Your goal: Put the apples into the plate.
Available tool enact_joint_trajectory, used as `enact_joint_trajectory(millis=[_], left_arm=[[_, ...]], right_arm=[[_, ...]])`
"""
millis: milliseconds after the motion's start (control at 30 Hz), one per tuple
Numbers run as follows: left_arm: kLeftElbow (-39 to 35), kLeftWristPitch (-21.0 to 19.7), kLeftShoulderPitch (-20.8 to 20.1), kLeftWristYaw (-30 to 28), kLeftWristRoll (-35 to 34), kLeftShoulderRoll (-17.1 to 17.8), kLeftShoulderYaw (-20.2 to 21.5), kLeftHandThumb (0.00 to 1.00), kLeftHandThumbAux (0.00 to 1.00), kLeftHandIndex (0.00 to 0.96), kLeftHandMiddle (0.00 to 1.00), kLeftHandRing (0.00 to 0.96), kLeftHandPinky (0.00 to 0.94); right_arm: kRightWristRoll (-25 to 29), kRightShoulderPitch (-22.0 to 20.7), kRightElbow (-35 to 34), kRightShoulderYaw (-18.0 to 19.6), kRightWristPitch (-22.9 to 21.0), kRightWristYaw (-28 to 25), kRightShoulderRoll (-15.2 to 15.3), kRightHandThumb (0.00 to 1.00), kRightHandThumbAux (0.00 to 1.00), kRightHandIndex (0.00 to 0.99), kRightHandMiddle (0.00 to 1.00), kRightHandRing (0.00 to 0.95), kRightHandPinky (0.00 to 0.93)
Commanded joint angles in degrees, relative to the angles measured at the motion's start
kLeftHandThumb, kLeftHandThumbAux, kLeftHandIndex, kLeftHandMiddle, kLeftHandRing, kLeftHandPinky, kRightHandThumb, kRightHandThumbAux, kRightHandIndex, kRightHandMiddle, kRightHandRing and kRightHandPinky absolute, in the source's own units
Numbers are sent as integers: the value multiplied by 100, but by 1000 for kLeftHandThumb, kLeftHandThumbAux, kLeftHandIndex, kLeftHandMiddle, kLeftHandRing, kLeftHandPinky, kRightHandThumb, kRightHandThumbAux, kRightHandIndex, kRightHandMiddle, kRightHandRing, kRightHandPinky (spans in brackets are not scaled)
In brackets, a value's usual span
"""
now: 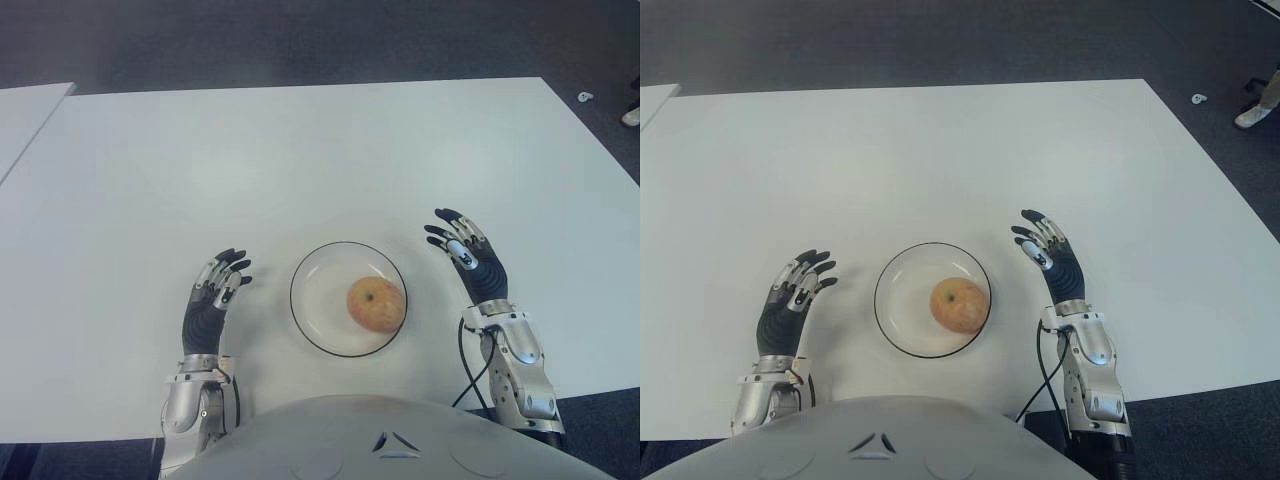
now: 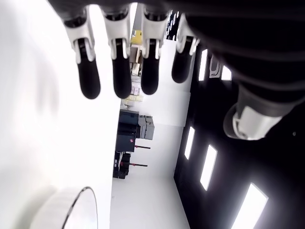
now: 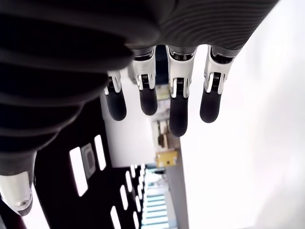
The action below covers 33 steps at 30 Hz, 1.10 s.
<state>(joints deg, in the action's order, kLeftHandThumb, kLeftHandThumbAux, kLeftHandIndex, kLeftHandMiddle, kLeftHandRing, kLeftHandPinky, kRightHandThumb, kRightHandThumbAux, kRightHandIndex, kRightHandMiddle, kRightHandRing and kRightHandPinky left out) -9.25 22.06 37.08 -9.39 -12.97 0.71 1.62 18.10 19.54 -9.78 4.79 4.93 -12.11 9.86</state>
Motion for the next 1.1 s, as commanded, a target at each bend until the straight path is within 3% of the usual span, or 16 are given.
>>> enact_joint_trajectory(millis=[33, 367, 767, 1100], left_arm=[[-119, -263, 44, 58, -25, -7, 47, 355, 532, 221, 244, 274, 329], [-361, -545, 184, 106, -59, -90, 72, 388, 530, 203, 244, 284, 338], [-341, -560, 176, 109, 17, -125, 99, 395, 534, 195, 249, 297, 353], [-431, -656, 171, 110, -15, -153, 123, 412, 547, 198, 259, 306, 356]], right_arm=[[-85, 97, 412, -4, 261, -13, -286, 290, 574, 185, 292, 274, 311], [-368, 118, 1420, -46, 958, -38, -685, 305, 603, 212, 340, 314, 330], [-517, 134, 1387, -46, 868, 188, -813, 337, 596, 240, 331, 308, 327], [-524, 103, 1448, -20, 1060, 161, -835, 354, 602, 249, 359, 324, 319]])
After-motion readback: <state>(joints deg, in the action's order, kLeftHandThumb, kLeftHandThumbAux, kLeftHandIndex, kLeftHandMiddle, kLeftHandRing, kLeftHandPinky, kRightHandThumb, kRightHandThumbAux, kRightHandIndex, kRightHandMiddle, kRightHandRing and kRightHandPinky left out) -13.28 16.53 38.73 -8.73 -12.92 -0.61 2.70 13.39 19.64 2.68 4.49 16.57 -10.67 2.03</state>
